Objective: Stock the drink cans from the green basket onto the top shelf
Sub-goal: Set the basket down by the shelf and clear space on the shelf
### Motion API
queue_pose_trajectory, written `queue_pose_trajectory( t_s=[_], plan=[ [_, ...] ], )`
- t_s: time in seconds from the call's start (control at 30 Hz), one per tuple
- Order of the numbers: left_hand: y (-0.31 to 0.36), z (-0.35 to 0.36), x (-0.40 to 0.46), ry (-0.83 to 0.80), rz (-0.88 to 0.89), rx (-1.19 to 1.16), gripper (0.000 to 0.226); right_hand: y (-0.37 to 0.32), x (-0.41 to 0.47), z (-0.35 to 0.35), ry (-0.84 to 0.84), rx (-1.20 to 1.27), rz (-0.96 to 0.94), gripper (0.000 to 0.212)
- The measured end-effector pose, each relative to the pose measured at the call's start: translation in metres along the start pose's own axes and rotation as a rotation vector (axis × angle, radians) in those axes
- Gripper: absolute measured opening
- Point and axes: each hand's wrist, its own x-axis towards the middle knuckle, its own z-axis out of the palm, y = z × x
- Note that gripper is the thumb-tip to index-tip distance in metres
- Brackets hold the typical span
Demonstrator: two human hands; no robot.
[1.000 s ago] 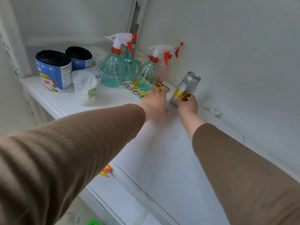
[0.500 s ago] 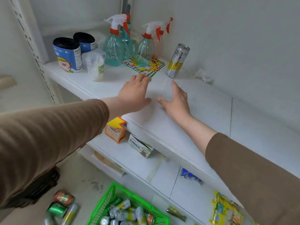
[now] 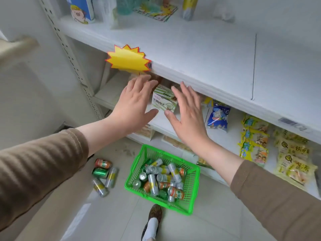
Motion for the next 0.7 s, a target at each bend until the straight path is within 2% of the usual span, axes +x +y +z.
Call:
queue_pose_trajectory(
  t_s=[0.3,0.7],
  plan=[
    [-0.026,0.141,-0.127,-0.259,-0.105,-0.042,0.080,0.055,-0.124,0.134,-0.229,0.044,0.186,0.064],
    [-0.074,0.367,-0.233,-0.604,-0.341,-0.073,0.079,0.163,-0.225,0.365,-0.553,0.164,0.635,0.057]
  ],
)
